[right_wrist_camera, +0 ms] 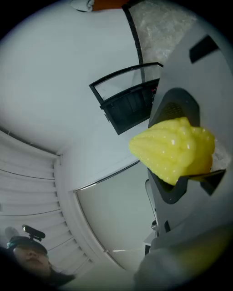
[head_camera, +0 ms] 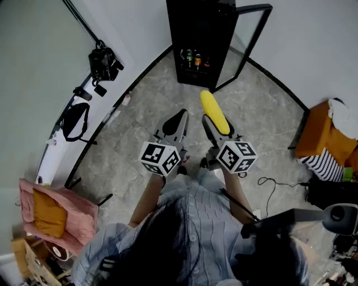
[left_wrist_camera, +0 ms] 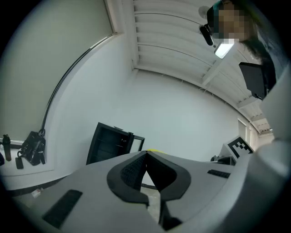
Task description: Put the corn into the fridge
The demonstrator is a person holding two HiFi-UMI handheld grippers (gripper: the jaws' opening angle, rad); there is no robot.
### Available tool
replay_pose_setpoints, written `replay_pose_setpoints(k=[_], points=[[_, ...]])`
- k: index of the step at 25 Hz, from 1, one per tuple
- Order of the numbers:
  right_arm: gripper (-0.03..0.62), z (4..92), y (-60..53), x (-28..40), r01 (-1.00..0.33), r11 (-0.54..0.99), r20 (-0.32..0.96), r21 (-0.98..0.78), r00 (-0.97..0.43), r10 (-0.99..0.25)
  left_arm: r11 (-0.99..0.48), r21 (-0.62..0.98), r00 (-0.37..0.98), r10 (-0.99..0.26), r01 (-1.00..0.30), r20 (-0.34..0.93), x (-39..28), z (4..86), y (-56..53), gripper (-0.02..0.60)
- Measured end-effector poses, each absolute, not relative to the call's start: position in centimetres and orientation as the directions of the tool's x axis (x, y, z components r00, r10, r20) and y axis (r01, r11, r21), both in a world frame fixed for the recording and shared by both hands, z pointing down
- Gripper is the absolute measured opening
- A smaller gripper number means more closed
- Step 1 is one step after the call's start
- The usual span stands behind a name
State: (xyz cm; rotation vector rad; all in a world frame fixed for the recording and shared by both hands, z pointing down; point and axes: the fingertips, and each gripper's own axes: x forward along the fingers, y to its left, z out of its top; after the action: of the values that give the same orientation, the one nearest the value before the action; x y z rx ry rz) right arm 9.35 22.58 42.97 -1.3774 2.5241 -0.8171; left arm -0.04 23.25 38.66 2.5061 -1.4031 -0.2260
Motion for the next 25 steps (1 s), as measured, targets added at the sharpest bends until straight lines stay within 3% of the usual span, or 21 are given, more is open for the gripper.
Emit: replay_pose_setpoints(k=[25], points=[[0.264,42.7,15.1,13.4,-0.702,0.479,0.088,-0.527,-0.606,-0.791,-0.476,0.299,0.501,-0.866,-0.827,0.007,4.8,39.3,16.4,0.006]])
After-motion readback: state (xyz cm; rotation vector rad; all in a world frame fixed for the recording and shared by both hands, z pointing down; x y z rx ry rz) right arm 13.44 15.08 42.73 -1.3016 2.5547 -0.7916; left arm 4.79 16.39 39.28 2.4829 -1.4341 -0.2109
